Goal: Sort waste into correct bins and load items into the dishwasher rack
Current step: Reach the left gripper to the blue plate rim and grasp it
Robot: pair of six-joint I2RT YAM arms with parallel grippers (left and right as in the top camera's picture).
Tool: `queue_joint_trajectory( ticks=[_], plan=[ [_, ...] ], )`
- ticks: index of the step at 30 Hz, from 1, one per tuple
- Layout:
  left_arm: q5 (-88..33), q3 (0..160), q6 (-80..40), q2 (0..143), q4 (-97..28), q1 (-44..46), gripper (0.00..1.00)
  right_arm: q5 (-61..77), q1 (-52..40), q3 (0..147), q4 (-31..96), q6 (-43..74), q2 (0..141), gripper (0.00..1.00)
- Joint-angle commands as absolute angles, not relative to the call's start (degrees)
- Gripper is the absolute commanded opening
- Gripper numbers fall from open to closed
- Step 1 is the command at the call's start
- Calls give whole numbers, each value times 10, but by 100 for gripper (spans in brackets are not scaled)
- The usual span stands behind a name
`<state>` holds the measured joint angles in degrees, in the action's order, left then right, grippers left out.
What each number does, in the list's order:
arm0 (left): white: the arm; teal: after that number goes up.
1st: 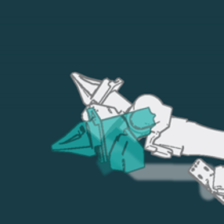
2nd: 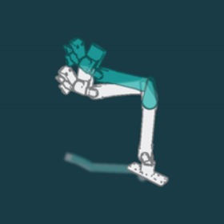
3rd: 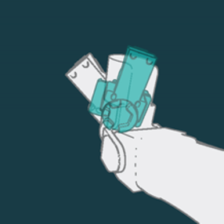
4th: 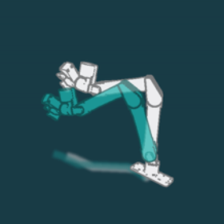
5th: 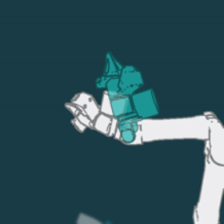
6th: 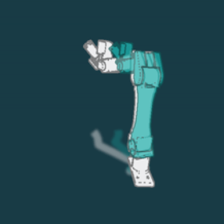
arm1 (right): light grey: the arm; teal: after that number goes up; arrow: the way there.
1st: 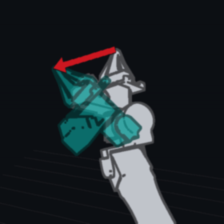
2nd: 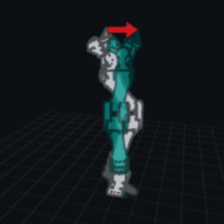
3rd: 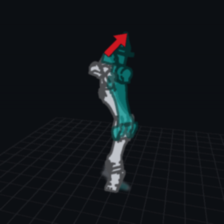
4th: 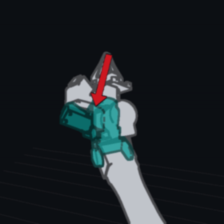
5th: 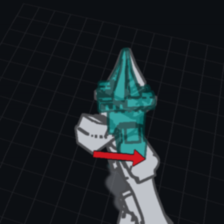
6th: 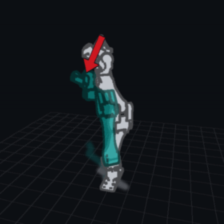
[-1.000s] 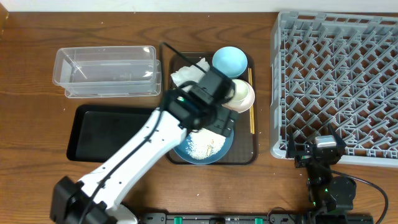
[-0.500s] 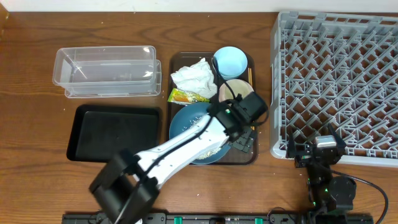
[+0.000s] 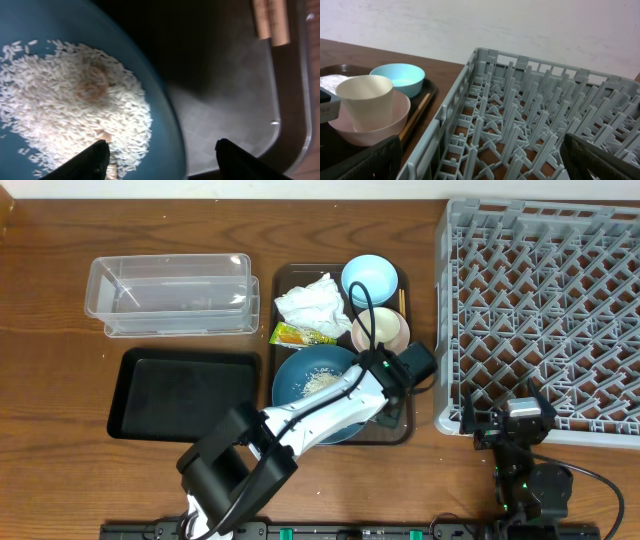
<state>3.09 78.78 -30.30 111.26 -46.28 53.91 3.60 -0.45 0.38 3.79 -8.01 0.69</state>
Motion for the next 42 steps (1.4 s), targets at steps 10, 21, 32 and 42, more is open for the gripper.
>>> queue_joint_trajectory(
  ticks=[10,21,32,42],
  plan=[
    [67,772,-348,1120,-450,551,52,34,0,3,40,-84,3,99],
    [67,766,-348,1121,-444,551,42,34,0,3,40,-84,3,99],
    [67,761,-353,1122,-440,551,29,34,0,3,40,-84,3,99],
    [67,759,-353,1139,-439,551,27,34,0,3,40,-84,3,99]
  ],
)
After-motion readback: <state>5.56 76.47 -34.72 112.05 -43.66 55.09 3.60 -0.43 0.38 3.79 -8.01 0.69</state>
